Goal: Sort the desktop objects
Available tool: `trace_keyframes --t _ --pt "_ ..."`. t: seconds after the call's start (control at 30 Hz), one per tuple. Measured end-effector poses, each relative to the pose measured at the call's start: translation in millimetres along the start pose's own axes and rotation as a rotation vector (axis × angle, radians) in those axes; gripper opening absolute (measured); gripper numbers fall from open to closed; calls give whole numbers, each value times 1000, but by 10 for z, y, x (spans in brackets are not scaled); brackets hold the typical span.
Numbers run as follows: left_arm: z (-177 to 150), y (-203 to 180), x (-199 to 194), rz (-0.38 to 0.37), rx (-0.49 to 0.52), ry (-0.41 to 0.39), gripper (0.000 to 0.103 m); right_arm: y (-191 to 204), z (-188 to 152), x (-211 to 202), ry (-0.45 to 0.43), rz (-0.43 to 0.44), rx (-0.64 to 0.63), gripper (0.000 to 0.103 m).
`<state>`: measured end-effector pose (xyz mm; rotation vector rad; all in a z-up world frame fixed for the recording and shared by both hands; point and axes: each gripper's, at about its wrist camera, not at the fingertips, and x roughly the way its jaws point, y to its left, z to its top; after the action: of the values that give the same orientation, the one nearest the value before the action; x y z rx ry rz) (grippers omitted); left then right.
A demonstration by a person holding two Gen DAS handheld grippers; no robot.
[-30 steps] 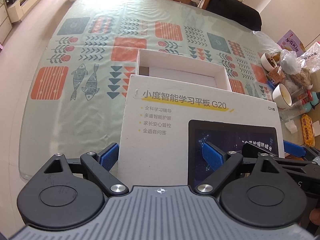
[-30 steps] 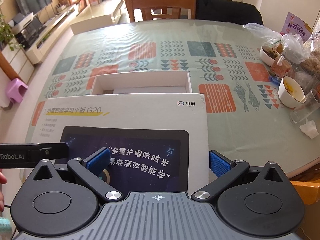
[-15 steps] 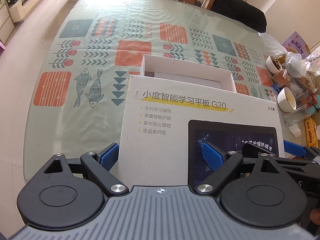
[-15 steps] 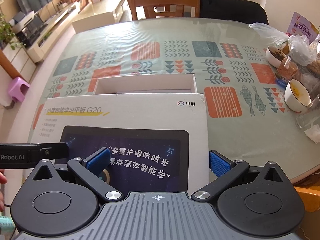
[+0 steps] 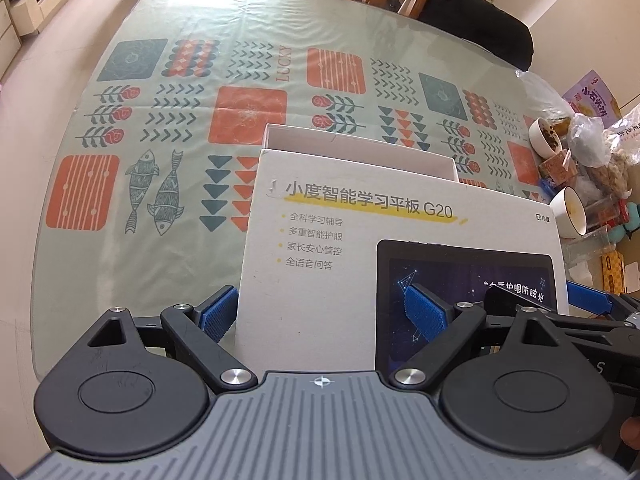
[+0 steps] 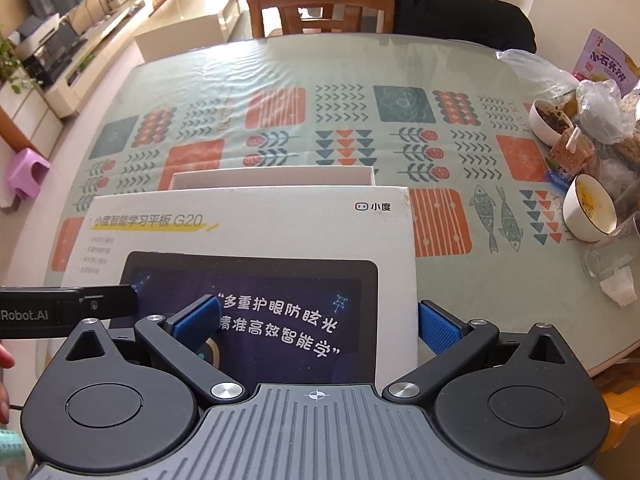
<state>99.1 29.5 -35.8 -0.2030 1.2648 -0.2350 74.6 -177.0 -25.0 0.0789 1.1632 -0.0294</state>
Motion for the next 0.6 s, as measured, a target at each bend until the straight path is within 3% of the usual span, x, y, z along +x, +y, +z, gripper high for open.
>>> trace_keyframes --t 0.6 --pt "439 -46 184 43 -36 0 103 -67 496 305 23 42 -30 103"
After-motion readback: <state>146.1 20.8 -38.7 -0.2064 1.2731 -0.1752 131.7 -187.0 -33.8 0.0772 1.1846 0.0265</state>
